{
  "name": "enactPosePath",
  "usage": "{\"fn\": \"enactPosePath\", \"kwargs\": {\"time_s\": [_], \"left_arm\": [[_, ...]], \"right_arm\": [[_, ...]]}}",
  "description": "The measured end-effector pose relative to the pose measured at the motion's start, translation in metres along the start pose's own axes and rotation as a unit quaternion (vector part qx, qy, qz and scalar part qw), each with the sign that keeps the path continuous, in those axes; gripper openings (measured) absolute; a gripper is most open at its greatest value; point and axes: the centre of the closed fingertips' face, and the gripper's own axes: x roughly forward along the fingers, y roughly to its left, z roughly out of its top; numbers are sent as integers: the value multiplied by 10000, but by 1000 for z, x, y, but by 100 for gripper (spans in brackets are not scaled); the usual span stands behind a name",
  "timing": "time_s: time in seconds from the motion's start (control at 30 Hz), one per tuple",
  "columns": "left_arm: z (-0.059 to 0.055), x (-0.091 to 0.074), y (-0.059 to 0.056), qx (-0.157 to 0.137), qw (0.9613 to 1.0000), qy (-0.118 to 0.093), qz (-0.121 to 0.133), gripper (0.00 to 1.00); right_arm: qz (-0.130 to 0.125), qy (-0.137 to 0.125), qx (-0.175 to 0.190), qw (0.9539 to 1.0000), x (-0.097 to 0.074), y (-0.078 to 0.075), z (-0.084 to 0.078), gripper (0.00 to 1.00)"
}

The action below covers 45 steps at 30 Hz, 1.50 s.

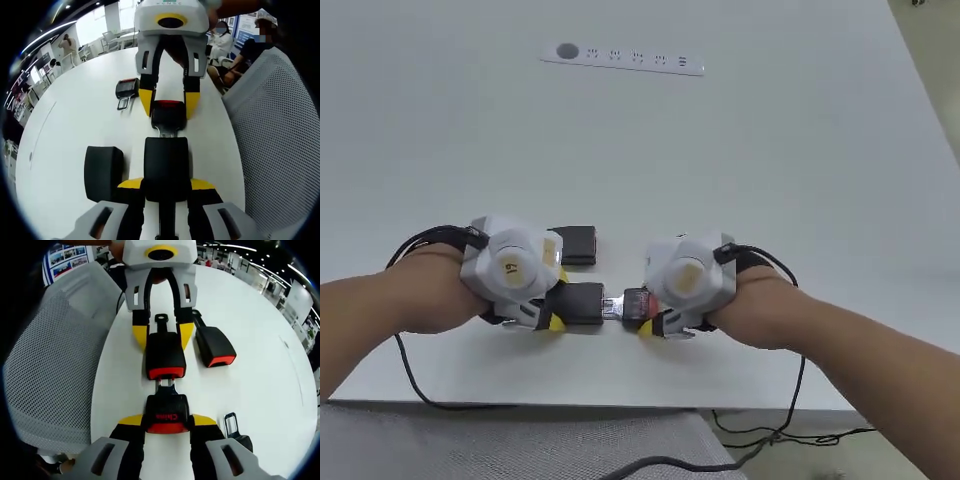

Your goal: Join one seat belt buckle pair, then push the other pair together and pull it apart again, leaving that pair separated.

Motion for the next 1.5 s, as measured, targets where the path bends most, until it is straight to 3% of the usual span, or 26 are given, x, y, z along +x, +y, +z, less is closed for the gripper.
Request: {"fn": "enactPosePath", "kwargs": {"time_s": [0.4, 1.4, 1.43, 1.47, 1.5], "left_arm": [[0, 2, -1, 96, 9999, 130, -7, 33], [2, 2, 2, -15, 10000, -16, 6, 32], [1, 2, 3, 3, 10000, -14, 22, 33], [0, 3, 3, -14, 10000, -32, 14, 33], [0, 3, 3, -15, 10000, -42, 13, 33]], "right_arm": [[48, 47, -200, 9998, 2, -4, 4, 31], [125, -82, -122, 9998, 15, -5, 21, 28], [198, -189, 89, 9996, 20, -1, 25, 28], [148, -33, -192, 9997, 19, -7, 20, 28], [135, -69, -125, 9998, 18, -6, 21, 29]]}}
